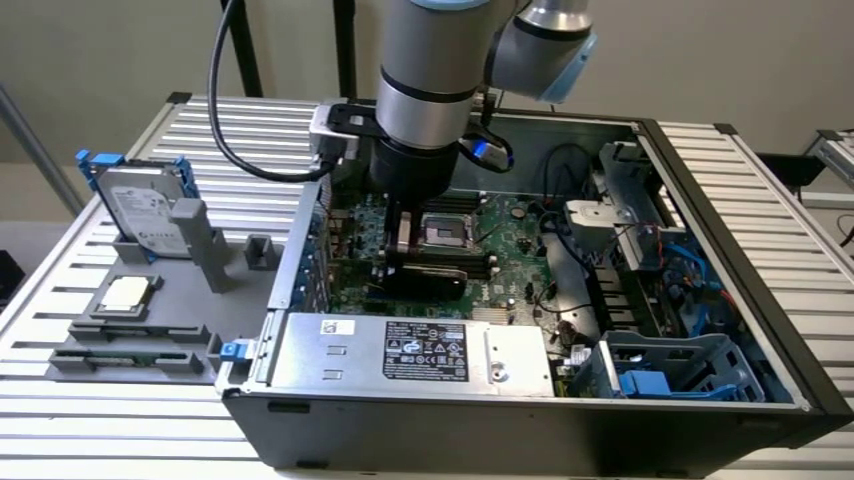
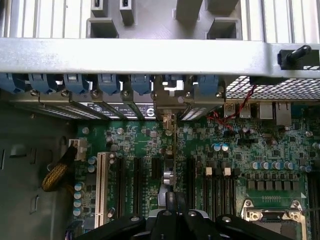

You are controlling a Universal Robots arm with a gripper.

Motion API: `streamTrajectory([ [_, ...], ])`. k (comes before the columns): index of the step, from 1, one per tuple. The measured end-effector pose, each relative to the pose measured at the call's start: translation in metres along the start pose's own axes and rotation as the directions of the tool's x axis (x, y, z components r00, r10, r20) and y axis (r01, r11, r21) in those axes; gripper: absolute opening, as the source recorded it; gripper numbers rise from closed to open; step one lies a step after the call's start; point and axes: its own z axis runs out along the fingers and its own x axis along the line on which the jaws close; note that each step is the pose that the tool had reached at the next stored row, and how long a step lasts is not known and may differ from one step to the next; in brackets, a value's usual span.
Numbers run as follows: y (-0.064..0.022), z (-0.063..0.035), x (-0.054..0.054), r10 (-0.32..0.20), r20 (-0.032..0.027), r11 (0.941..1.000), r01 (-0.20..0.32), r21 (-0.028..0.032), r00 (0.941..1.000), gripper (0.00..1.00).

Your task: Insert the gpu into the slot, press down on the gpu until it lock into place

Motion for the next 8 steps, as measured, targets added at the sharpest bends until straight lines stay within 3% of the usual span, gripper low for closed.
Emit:
streamTrajectory([
  [8, -0.0005, -0.0294, 0.0, -0.001, -0.0014, 1.0, 0.001, -0.001, 1.0, 0.11],
])
